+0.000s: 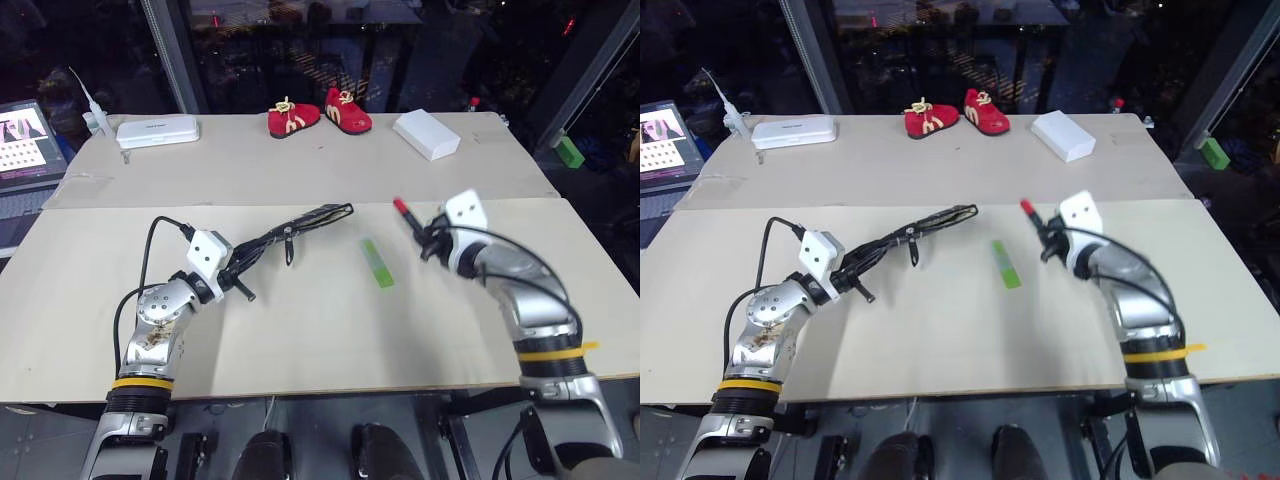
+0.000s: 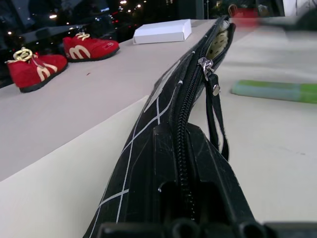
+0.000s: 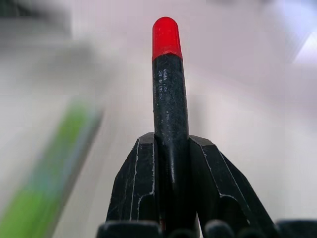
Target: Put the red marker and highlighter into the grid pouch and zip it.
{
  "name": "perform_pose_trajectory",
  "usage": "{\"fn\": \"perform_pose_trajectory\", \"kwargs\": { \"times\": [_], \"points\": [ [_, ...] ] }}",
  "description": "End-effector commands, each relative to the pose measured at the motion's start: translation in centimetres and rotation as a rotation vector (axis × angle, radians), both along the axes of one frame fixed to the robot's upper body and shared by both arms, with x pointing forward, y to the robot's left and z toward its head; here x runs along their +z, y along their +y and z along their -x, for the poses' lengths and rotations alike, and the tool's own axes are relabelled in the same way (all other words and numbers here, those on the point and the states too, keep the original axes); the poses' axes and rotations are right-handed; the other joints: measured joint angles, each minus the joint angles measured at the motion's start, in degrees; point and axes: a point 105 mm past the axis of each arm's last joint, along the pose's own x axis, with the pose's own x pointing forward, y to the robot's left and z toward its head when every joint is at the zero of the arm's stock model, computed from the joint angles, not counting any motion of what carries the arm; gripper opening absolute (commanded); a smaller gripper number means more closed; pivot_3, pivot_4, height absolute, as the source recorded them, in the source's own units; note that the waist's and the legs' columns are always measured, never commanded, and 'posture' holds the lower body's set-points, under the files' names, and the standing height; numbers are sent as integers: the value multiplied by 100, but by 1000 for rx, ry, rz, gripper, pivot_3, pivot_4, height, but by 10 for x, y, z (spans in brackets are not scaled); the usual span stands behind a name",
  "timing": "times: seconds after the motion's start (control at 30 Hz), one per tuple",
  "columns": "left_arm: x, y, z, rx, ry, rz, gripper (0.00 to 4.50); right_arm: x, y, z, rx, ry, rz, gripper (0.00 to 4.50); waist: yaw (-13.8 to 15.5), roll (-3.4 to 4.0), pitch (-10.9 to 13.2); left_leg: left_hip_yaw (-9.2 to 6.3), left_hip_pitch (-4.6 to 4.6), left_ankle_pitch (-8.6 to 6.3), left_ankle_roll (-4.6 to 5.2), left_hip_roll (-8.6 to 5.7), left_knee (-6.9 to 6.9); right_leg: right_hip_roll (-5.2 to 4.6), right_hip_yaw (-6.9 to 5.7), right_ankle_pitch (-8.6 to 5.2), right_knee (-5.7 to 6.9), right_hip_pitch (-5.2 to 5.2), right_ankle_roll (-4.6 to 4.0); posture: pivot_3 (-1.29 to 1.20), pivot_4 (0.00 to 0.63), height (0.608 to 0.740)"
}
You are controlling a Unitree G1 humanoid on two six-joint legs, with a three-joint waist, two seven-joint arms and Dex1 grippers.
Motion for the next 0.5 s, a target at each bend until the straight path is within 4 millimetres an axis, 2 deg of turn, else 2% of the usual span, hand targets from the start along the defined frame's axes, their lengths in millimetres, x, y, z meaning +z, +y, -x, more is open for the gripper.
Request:
{"fn": "perform_pose_trajectory", "kwargs": {
  "times": [0.03,0.07,0.13,0.2,0.37,0.5],
  "points": [
    [13,-3,1,-18,-38,1,0,26,33,28,288,-179,200,526,17,0,0,0,0,-1,1,1,0,1,-4,-1,-2,3,2,0,150,740],
    [12,-3,1,-19,-38,1,0,23,35,31,320,-174,232,526,19,0,0,1,-1,-1,1,0,0,-1,-4,-2,-3,4,3,0,150,740],
    [13,-5,0,-27,-37,1,0,11,34,37,394,-212,471,526,22,-1,0,2,-1,-1,1,0,0,-2,-5,-2,-4,7,3,0,150,740],
    [13,-6,0,-33,-37,2,0,5,32,38,425,-233,600,526,26,-1,0,4,0,0,1,-4,4,-10,-2,-2,-3,7,4,0,150,740],
    [11,-10,0,-44,-32,4,0,-2,37,30,447,-285,726,526,-10,-1,0,7,6,0,1,-4,7,-6,8,-2,0,6,3,0,150,740],
    [9,-12,1,-52,-29,2,0,-5,42,27,461,-312,761,526,-6,-1,1,13,7,0,0,1,5,1,5,-2,2,6,2,0,150,740]
  ]
}}
